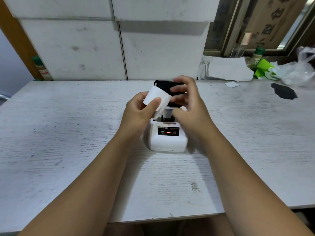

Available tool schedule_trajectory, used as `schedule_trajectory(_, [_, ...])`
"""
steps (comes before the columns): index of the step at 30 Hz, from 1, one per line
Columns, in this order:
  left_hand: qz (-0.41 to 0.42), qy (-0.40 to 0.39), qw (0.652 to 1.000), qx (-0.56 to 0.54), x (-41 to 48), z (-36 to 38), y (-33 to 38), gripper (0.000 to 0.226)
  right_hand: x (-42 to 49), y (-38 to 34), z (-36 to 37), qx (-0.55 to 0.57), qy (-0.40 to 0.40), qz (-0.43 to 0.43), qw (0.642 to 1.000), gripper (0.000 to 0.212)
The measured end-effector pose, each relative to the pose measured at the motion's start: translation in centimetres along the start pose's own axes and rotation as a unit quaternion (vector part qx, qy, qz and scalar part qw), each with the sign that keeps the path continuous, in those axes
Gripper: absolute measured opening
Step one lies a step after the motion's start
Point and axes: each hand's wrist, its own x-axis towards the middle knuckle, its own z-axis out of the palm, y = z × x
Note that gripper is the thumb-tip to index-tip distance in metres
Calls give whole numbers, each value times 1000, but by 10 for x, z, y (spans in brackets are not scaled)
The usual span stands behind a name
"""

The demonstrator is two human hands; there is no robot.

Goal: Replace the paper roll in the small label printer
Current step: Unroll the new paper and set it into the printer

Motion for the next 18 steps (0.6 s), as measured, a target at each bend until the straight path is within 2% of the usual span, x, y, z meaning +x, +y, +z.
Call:
schedule_trajectory(2, [3, -9, 1000, 18, -1, 0, 0, 15, 3, 4, -4, -66, 53, 21, 996, 36])
schedule_trajectory(4, [-2, -27, 999, 29, -1, 1, -1, 17, 7, 9, -7, -135, 62, 43, 988, 18])
schedule_trajectory(8, [21, -39, 997, 70, -3, 4, -5, 18, 7, 11, -12, -172, -47, 111, 978, 3])
schedule_trajectory(11, [43, -43, 994, 90, -4, 6, -6, 20, 4, 10, -14, -138, -79, 155, 975, 10])
schedule_trajectory(13, [47, -57, 993, 94, -3, 7, -8, 22, 4, 10, -14, -132, -81, 149, 977, 13])
schedule_trajectory(18, [60, -69, 987, 132, -4, 8, -10, 27, 6, 11, -16, -128, -56, 162, 977, 11])
